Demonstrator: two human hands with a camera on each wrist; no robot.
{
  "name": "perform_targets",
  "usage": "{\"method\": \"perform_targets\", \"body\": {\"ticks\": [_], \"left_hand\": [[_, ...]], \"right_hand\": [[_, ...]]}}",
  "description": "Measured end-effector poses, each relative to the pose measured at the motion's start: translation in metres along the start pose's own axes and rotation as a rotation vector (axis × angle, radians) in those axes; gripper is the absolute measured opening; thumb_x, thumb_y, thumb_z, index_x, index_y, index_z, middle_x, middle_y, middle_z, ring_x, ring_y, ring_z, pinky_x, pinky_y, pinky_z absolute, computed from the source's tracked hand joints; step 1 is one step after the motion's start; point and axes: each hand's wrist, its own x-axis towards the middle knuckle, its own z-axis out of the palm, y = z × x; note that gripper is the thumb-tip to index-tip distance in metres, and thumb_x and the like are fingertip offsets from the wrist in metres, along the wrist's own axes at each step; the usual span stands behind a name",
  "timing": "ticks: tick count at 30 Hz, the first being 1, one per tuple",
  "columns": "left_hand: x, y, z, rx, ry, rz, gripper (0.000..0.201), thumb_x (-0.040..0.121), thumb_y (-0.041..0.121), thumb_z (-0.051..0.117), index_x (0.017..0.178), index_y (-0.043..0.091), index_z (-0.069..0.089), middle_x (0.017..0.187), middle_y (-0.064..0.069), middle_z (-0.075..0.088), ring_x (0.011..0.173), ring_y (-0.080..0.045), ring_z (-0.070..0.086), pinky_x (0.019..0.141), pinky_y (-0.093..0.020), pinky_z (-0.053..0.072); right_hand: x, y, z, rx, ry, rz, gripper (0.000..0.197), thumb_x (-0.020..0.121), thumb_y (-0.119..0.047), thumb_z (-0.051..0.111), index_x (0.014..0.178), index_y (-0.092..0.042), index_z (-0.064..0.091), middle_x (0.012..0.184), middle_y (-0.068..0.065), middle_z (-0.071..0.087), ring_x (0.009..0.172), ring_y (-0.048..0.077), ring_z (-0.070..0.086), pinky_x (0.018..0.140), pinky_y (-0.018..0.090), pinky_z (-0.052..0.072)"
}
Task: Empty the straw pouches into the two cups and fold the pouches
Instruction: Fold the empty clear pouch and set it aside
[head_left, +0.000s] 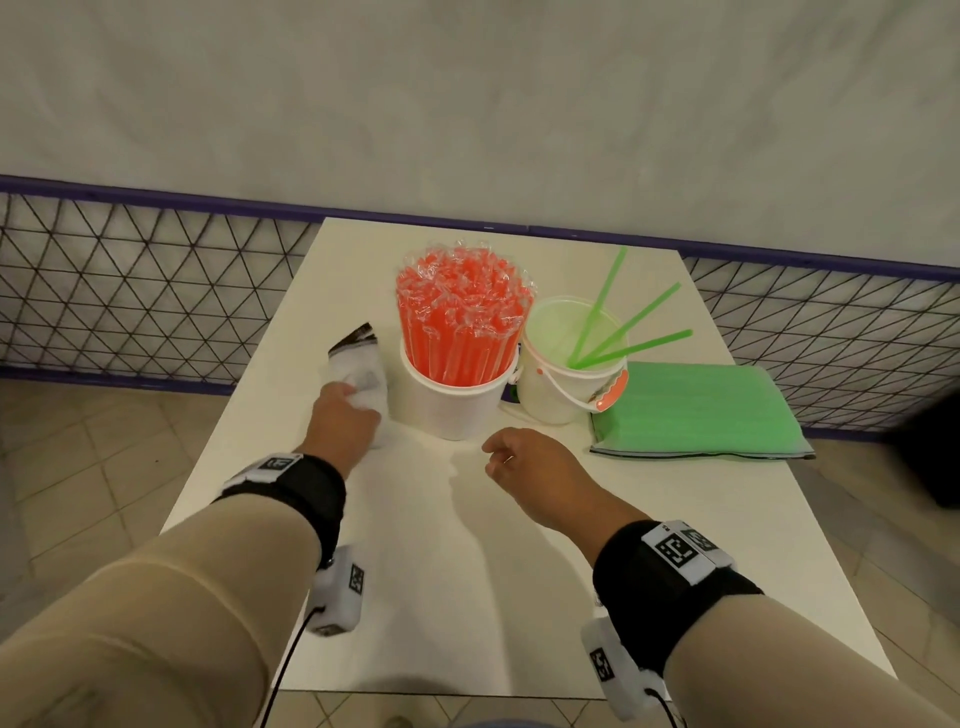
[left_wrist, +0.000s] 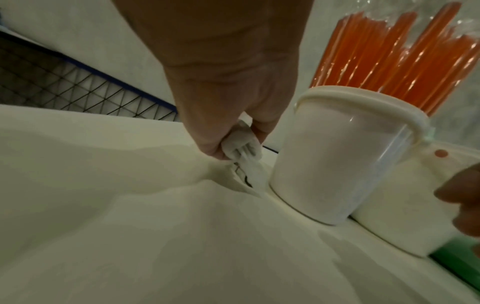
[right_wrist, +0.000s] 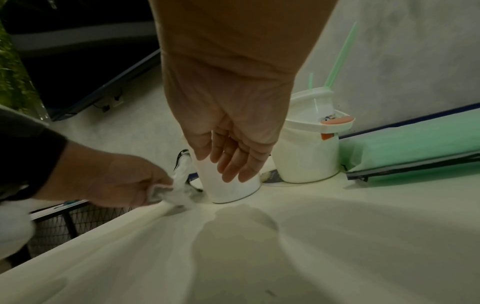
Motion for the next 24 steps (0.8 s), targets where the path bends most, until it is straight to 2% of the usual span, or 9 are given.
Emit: {"method": "perform_targets", "body": {"ticks": [2,4,6,9,11,14,16,20,24], "left_hand": [[0.011,0.007,0.004,-0.019,-0.058,0.055,0.062,0.088,0.013,0.062,0.144,0.016,0.035,0.137,-0.008,0.045,0.111,-0.023,0.053,0.075,-0.028,0.049],[0.019,0.009,0.004,0.160,-0.198,0.042,0.066,0.092,0.028,0.062,0.150,0.027,0.031,0.153,-0.009,0.030,0.134,-0.029,0.041,0.101,-0.041,0.045],[0.024,0.007,0.005,0.515,-0.364,0.006,0.056,0.099,0.029,0.051,0.151,0.025,0.030,0.161,-0.011,0.015,0.146,-0.033,0.020,0.118,-0.045,0.022],[0.027,0.011,0.005,0.618,-0.403,0.068,0.045,0.104,0.019,0.037,0.149,0.017,0.034,0.159,-0.001,0.027,0.150,-0.026,0.004,0.118,-0.034,-0.007],[0.030,0.015,0.001,0.536,-0.403,0.116,0.048,0.102,0.014,0.042,0.149,0.019,0.033,0.156,-0.006,0.032,0.148,-0.027,0.017,0.119,-0.040,0.007],[0.033,0.015,-0.004,0.392,-0.138,0.140,0.050,0.084,0.014,0.064,0.128,0.034,0.056,0.161,-0.009,0.010,0.143,-0.033,0.026,0.108,-0.044,0.038],[0.025,0.016,-0.004,0.386,-0.096,0.160,0.046,0.079,0.017,0.069,0.122,0.030,0.058,0.162,-0.006,0.004,0.146,-0.029,0.019,0.108,-0.041,0.038],[0.016,0.013,-0.001,0.389,-0.064,0.227,0.073,0.077,0.018,0.075,0.141,0.015,0.041,0.159,-0.010,0.019,0.148,-0.024,0.014,0.116,-0.040,0.025],[0.020,0.000,-0.011,0.474,-0.122,0.124,0.079,0.078,0.020,0.077,0.146,0.012,0.037,0.152,-0.010,0.036,0.139,-0.028,0.034,0.113,-0.039,0.032]], "right_hand": [[-0.002,0.004,0.000,0.021,-0.009,0.006,0.025,0.096,-0.026,0.050,0.119,-0.025,0.060,0.114,-0.005,0.061,0.097,0.011,0.058,0.069,0.017,0.041],[-0.006,0.009,0.000,0.047,-0.026,0.018,0.024,0.096,-0.026,0.050,0.117,-0.026,0.061,0.111,-0.005,0.062,0.097,0.011,0.059,0.076,0.021,0.045],[-0.009,0.014,-0.001,0.054,-0.040,0.030,0.024,0.095,-0.025,0.051,0.116,-0.026,0.062,0.110,-0.006,0.062,0.097,0.011,0.059,0.078,0.022,0.045],[-0.012,0.022,-0.003,0.059,-0.031,0.050,0.023,0.096,-0.024,0.051,0.115,-0.025,0.063,0.108,-0.006,0.062,0.093,0.009,0.058,0.072,0.019,0.041],[-0.012,0.026,-0.005,0.073,-0.028,0.064,0.023,0.096,-0.024,0.050,0.115,-0.025,0.063,0.105,-0.007,0.062,0.091,0.009,0.058,0.069,0.017,0.041],[-0.013,0.028,-0.007,0.118,-0.015,0.075,0.021,0.095,-0.024,0.053,0.113,-0.025,0.064,0.106,-0.006,0.064,0.094,0.011,0.060,0.073,0.020,0.045],[-0.012,0.029,-0.006,0.138,-0.007,0.076,0.020,0.095,-0.024,0.054,0.112,-0.026,0.064,0.107,-0.005,0.064,0.095,0.012,0.061,0.075,0.020,0.046],[-0.015,0.030,-0.002,0.157,-0.002,0.077,0.019,0.095,-0.025,0.054,0.111,-0.027,0.064,0.106,-0.008,0.065,0.095,0.009,0.061,0.076,0.020,0.046],[-0.022,0.033,0.001,0.166,-0.008,0.087,0.019,0.095,-0.026,0.053,0.111,-0.029,0.063,0.106,-0.011,0.064,0.096,0.006,0.061,0.078,0.018,0.046]]}}
